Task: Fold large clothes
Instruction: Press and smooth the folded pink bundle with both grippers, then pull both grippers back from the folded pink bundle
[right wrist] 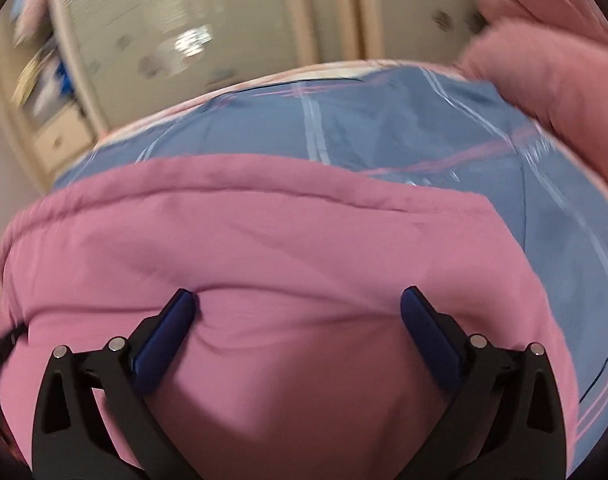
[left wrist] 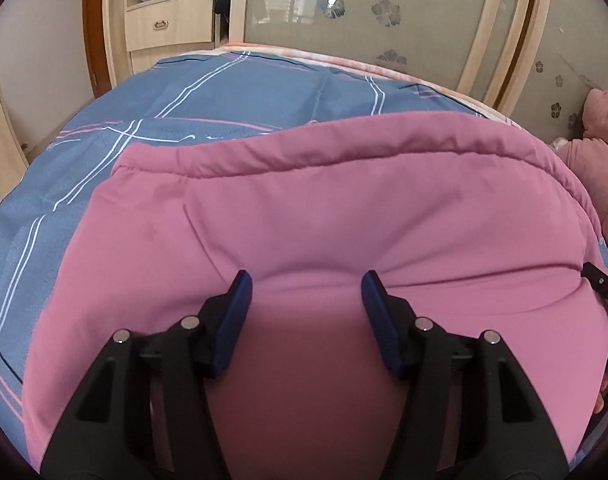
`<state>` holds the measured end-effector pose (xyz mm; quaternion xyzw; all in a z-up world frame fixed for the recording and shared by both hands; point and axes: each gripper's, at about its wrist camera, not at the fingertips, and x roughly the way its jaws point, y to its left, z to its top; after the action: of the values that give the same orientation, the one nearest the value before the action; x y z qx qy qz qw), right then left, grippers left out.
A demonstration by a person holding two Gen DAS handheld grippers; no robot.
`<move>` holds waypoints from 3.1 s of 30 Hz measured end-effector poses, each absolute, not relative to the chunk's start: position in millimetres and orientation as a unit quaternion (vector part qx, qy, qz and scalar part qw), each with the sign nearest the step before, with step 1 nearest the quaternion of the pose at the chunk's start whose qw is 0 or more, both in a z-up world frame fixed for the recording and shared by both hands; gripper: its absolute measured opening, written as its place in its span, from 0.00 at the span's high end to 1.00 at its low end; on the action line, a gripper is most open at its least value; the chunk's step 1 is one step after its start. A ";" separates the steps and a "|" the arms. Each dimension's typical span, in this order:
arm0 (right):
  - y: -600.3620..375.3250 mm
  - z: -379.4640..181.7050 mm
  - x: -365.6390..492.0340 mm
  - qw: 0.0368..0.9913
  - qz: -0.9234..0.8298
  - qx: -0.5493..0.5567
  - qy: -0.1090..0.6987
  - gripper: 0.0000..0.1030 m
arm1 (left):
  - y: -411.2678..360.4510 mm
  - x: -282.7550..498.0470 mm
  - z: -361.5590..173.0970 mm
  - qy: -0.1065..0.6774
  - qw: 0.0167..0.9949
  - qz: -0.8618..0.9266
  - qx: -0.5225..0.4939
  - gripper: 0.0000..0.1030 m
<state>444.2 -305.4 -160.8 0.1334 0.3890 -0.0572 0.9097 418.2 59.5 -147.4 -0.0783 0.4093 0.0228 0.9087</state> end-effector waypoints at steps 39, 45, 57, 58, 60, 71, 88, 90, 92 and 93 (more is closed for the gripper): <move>-266.2 -175.0 277.6 0.942 -0.051 0.023 0.330 0.01 | 41.9 276.0 -158.3 0.321 0.947 0.002 0.011 0.15; -266.6 -176.4 276.1 0.944 -0.050 0.023 0.324 0.01 | 39.0 269.5 -161.4 0.316 0.949 0.004 0.009 0.15; -265.8 -164.4 260.1 0.954 -0.059 0.038 0.292 0.01 | 39.3 258.1 -154.0 0.302 0.953 0.019 0.008 0.12; -264.0 -154.6 255.2 0.957 -0.057 0.044 0.282 0.01 | 38.6 254.8 -145.9 0.294 0.956 0.021 0.009 0.12; -252.7 -123.2 251.1 0.967 -0.024 0.046 0.251 0.01 | 31.3 246.8 -115.0 0.250 0.968 0.000 0.016 0.09; -191.8 -147.4 381.9 0.917 -0.014 -0.067 0.393 0.01 | 16.1 328.4 -152.5 0.374 0.926 -0.041 -0.010 0.02; -204.6 -151.0 273.1 0.963 0.003 -0.066 0.263 0.01 | 40.4 251.9 -125.8 0.273 0.959 -0.063 -0.041 0.02; -227.9 -158.2 256.9 0.958 0.004 -0.031 0.285 0.01 | 48.3 242.1 -125.5 0.275 0.961 -0.023 0.004 0.02; -260.8 -165.0 256.3 0.948 -0.010 0.032 0.318 0.01 | 69.3 256.3 -143.6 0.332 0.943 0.013 0.000 0.02; -271.0 -166.6 257.5 0.944 -0.003 0.058 0.323 0.01 | 77.6 262.2 -153.4 0.358 0.933 0.008 -0.019 0.02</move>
<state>257.5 -271.0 -166.6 0.0582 0.3235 -0.0033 0.9444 262.2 77.6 -153.4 -0.0191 0.3583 0.0077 0.9334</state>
